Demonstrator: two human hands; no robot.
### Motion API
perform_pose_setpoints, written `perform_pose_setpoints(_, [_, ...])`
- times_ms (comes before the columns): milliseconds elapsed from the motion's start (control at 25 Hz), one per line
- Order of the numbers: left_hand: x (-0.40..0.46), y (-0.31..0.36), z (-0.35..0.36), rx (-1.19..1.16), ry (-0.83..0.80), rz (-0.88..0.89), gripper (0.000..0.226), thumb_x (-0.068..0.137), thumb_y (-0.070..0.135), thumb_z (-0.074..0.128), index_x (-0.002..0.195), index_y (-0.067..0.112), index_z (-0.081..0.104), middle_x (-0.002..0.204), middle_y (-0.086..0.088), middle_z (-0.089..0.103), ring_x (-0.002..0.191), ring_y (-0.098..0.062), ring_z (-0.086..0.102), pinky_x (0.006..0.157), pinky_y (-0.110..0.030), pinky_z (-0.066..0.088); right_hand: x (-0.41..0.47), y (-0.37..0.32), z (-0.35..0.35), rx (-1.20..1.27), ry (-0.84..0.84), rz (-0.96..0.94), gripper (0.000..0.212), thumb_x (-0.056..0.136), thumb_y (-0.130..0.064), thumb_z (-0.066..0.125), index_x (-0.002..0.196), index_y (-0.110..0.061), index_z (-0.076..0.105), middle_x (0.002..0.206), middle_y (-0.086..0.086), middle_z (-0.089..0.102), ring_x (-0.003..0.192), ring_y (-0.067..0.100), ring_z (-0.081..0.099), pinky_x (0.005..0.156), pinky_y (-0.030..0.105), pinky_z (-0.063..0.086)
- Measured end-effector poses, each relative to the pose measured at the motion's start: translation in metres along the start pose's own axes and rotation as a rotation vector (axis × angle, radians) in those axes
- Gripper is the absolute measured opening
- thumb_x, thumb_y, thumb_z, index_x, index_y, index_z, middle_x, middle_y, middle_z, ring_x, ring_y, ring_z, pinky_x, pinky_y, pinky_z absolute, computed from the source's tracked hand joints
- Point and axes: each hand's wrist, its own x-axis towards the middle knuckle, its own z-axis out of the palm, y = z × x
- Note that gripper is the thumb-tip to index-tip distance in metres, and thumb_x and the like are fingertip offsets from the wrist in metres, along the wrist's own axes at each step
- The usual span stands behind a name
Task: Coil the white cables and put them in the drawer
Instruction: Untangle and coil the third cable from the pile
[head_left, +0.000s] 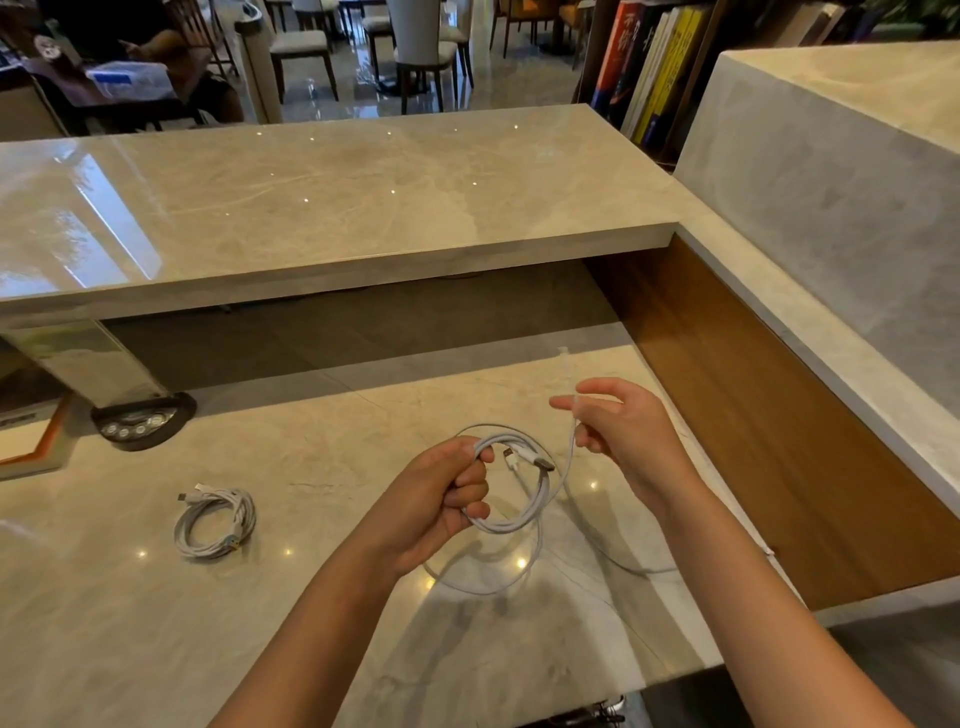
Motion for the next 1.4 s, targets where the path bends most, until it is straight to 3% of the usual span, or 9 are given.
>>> perform_pose_setpoints(280, [-0.001,0.004,-0.004,0.045,-0.038,-0.045,0.024,0.096,0.01,0.036,0.082,0.006,0.055,0.057,0.004,0.031,0.042,-0.004,0.025,0.046,-0.017,0.038,0.004,-0.012,-0.015,-0.534,-0.58,-0.122,0.018,0.088,0.004,0.054,0.093,-0.008,0.066,0.072,-0.004,0.073,0.052,0.008,0.052,0.051,0.018,0.043])
perform_pose_setpoints(560, [0.004,-0.001,0.001,-0.039,-0.029,-0.044,0.024,0.097,0.01,0.035,0.083,0.006,0.054,0.057,0.003,0.032,0.042,-0.004,0.026,0.046,-0.017,0.039,0.003,-0.01,0.001,-0.339,-0.647,-0.061,0.017,0.087,-0.003,0.046,0.096,-0.016,0.053,0.067,0.001,0.062,0.059,0.012,0.053,0.056,0.025,0.044])
perform_pose_setpoints(680, [0.008,0.002,0.003,-0.073,-0.011,-0.043,0.03,0.098,0.01,0.034,0.084,0.008,0.06,0.057,0.004,0.03,0.042,-0.004,0.025,0.046,-0.017,0.038,-0.003,-0.008,0.005,-0.407,-0.719,-0.175,0.04,0.08,-0.013,0.062,0.108,-0.032,0.042,0.077,0.008,0.053,0.066,0.017,0.047,0.062,0.024,0.044])
perform_pose_setpoints(760, [0.01,0.003,0.004,-0.06,-0.002,-0.042,0.037,0.098,0.01,0.034,0.081,0.011,0.067,0.057,0.004,0.03,0.042,-0.004,0.025,0.048,-0.018,0.038,-0.006,-0.003,0.009,-0.569,-0.666,-0.36,0.034,0.082,-0.015,0.066,0.104,-0.034,0.048,0.081,0.011,0.054,0.067,0.021,0.045,0.062,0.026,0.041])
perform_pose_setpoints(880, [0.012,0.003,0.006,-0.025,0.013,-0.036,0.027,0.098,0.01,0.034,0.088,0.006,0.059,0.057,0.003,0.031,0.043,-0.004,0.026,0.047,-0.017,0.039,-0.004,0.006,0.015,-0.495,-0.515,-0.42,0.011,0.085,-0.012,0.064,0.087,-0.023,0.065,0.079,0.0,0.059,0.065,0.004,0.046,0.063,0.022,0.039])
perform_pose_setpoints(1000, [0.013,0.001,0.006,0.008,0.045,-0.02,0.024,0.098,0.009,0.035,0.085,0.006,0.054,0.057,0.003,0.03,0.042,-0.005,0.026,0.047,-0.018,0.04,-0.005,0.009,0.016,-0.479,-0.297,-0.483,0.007,0.079,-0.018,0.072,0.081,-0.024,0.073,0.108,-0.013,0.05,0.089,-0.003,0.045,0.078,0.008,0.035])
perform_pose_setpoints(1120, [0.015,0.0,0.007,0.094,0.084,0.011,0.026,0.098,0.008,0.034,0.081,0.008,0.054,0.056,0.003,0.03,0.041,-0.005,0.026,0.047,-0.018,0.039,-0.012,-0.005,0.02,-0.454,-0.195,-0.572,0.014,0.077,-0.021,0.073,0.078,-0.035,0.069,0.107,-0.018,0.049,0.098,0.004,0.044,0.081,0.007,0.034])
perform_pose_setpoints(1240, [0.015,0.0,0.009,0.137,0.131,0.032,0.026,0.098,0.008,0.035,0.081,0.007,0.054,0.055,0.003,0.03,0.042,-0.006,0.026,0.048,-0.019,0.038,-0.013,-0.019,0.019,-0.258,-0.128,-0.545,0.011,0.086,-0.013,0.063,0.084,-0.023,0.067,0.081,-0.005,0.065,0.076,0.004,0.061,0.069,0.016,0.05])
perform_pose_setpoints(1400, [0.01,0.007,0.009,0.101,0.117,0.032,0.024,0.098,0.009,0.035,0.082,0.008,0.054,0.057,0.003,0.032,0.043,-0.007,0.028,0.05,-0.02,0.043,-0.006,-0.025,-0.001,-0.019,0.238,-0.414,0.01,0.091,-0.015,0.057,0.09,-0.018,0.067,0.069,0.001,0.063,0.055,0.006,0.062,0.048,0.017,0.051])
